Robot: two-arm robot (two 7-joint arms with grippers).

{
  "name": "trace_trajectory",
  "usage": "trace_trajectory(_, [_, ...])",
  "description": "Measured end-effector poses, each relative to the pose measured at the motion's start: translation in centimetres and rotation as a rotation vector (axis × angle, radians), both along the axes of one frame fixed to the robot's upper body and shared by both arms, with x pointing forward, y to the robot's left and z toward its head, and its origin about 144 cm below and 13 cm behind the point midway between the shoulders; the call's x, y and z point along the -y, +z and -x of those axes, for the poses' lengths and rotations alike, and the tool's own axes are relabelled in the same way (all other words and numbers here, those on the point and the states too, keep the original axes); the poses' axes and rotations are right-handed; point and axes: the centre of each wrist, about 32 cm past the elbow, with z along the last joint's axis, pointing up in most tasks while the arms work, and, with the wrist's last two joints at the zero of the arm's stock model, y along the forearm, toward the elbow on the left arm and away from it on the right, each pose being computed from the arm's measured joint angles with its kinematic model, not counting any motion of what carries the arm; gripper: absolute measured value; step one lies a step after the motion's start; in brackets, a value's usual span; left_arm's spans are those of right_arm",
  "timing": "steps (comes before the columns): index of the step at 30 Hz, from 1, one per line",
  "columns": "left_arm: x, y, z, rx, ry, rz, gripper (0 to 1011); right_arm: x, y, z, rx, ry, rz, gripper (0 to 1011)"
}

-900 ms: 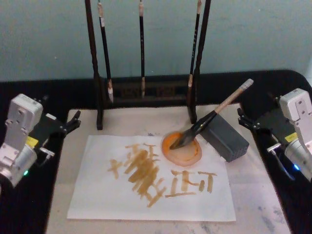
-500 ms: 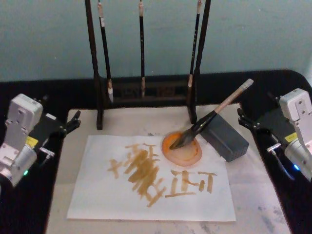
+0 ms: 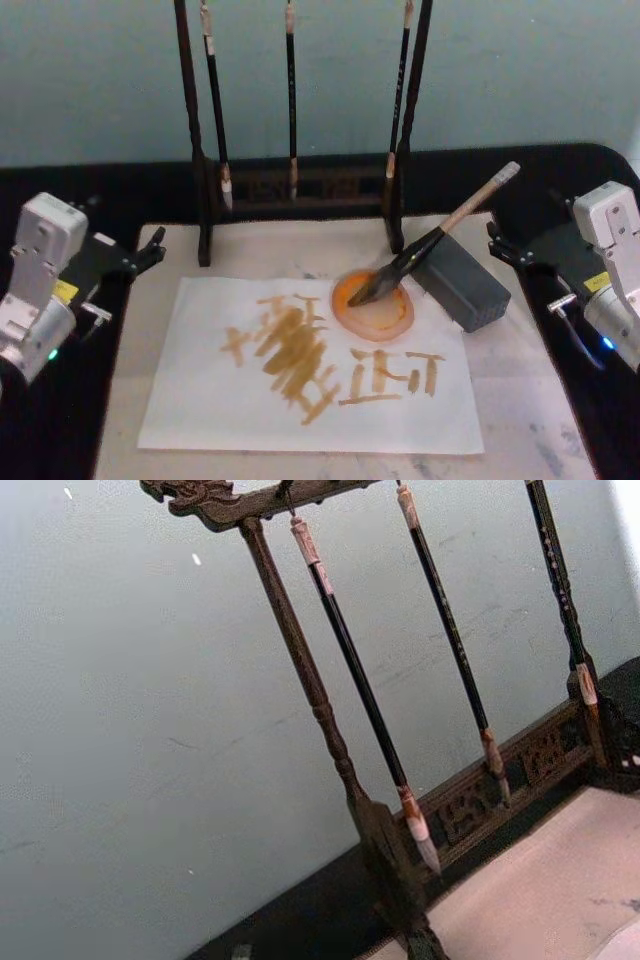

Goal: Pick up the brush from the inkstone, write on the paper, then place the brush back to its original position.

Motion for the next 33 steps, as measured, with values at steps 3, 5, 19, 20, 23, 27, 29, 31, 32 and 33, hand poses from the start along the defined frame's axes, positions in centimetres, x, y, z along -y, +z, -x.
trace_trajectory(3, [0.0, 0.0, 0.0, 0.0, 0.0, 0.0, 1010, 0.0, 0.0, 0.0, 0.0, 0.0, 0.0, 1000])
trace_trajectory(5, [0.0, 0.0, 0.0, 0.0, 0.0, 0.0, 1010, 0.0, 0.0, 0.0, 0.0, 0.0, 0.0, 1000])
trace_trajectory(19, [0.0, 0.0, 0.0, 0.0, 0.0, 0.0, 1010, 0.0, 0.0, 0.0, 0.0, 0.0, 0.0, 1000])
trace_trajectory(20, [0.0, 0.0, 0.0, 0.0, 0.0, 0.0, 1010, 0.0, 0.0, 0.0, 0.0, 0.0, 0.0, 1000])
trace_trajectory(23, [0.0, 0.0, 0.0, 0.0, 0.0, 0.0, 1010, 0.0, 0.0, 0.0, 0.0, 0.0, 0.0, 1000])
trace_trajectory(27, [0.0, 0.0, 0.0, 0.0, 0.0, 0.0, 1010, 0.0, 0.0, 0.0, 0.0, 0.0, 0.0, 1000])
trace_trajectory(29, [0.0, 0.0, 0.0, 0.0, 0.0, 0.0, 1010, 0.0, 0.0, 0.0, 0.0, 0.0, 0.0, 1000])
trace_trajectory(31, [0.0, 0.0, 0.0, 0.0, 0.0, 0.0, 1010, 0.0, 0.0, 0.0, 0.0, 0.0, 0.0, 1000])
trace_trajectory(32, [0.0, 0.0, 0.0, 0.0, 0.0, 0.0, 1010, 0.0, 0.0, 0.0, 0.0, 0.0, 0.0, 1000])
trace_trajectory(33, [0.0, 0.0, 0.0, 0.0, 0.0, 0.0, 1009, 0.0, 0.0, 0.0, 0.0, 0.0, 0.0, 1000])
